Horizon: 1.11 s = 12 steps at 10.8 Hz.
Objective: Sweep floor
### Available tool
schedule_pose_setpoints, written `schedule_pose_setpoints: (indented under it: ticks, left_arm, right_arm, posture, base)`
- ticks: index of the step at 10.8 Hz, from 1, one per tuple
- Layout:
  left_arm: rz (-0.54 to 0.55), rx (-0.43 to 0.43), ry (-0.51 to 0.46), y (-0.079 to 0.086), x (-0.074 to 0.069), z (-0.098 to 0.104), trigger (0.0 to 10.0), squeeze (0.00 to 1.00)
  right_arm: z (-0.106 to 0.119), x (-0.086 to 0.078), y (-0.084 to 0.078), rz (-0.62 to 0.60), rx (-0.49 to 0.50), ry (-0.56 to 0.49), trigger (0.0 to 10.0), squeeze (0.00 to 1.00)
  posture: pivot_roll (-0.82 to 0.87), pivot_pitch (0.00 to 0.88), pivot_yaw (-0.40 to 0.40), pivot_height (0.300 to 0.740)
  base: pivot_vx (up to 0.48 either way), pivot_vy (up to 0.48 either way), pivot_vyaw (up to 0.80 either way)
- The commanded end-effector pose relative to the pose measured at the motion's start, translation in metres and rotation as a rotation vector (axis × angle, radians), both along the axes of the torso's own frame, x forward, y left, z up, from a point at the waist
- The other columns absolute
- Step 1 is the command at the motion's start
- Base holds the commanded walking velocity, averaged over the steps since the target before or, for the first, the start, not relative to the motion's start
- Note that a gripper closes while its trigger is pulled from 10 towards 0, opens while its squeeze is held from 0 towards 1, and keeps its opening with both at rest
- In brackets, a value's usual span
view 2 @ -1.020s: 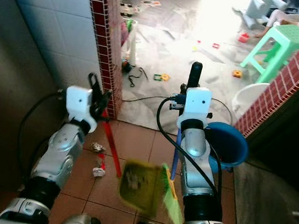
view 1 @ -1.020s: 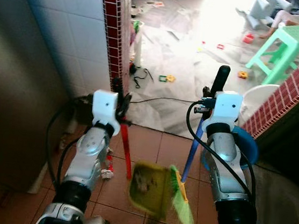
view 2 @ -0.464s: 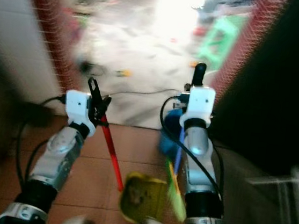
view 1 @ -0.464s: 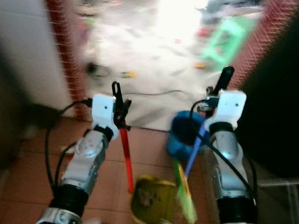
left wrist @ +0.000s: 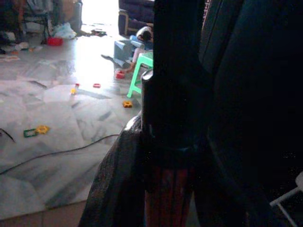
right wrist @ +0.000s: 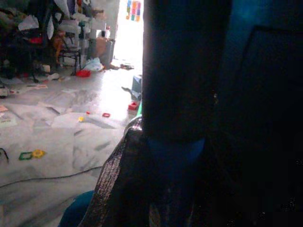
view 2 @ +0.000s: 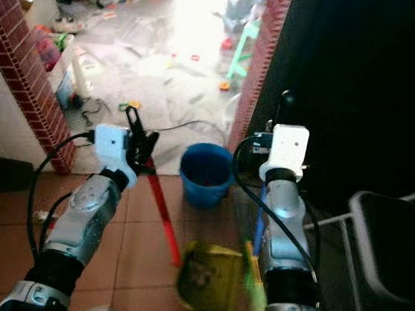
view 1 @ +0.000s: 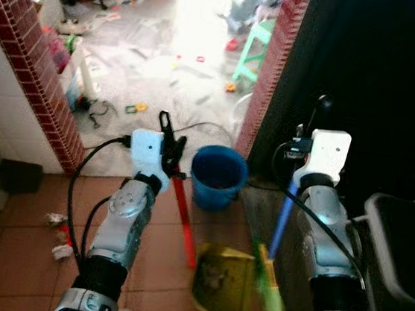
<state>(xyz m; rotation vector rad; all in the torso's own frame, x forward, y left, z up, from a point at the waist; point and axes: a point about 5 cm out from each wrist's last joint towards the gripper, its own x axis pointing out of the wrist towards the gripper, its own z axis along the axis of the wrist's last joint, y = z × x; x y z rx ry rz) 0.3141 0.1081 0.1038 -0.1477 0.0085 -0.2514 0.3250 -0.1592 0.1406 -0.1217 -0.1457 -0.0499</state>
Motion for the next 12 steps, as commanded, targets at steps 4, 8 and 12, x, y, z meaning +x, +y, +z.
schedule_pose_setpoints:
  ticks: [4,8,12]
  left_arm:
    - [0.058,0.0,-0.088,0.018,0.011,0.027,10.0,0.0]
    - [0.108,-0.035,-0.13,0.031,0.012,0.041,10.0,0.0]
    - [0.154,-0.104,-0.268,0.044,0.018,0.09,10.0,0.0]
  right_arm:
    - [0.011,0.004,0.001,0.005,0.011,-0.042,10.0,0.0]
    - [0.008,0.004,-0.005,-0.018,0.008,-0.027,10.0,0.0]
    - [0.001,0.005,-0.009,-0.026,-0.011,-0.008,10.0,0.0]
  posture:
    - [-0.07,0.0,-0.003,0.74]
    - [-0.07,0.0,-0.007,0.74]
    - [-0.06,0.0,-0.01,0.74]
  base:
    - [0.0,0.0,0.0]
    - [0.0,0.0,0.0]
    - [0.0,0.0,0.0]
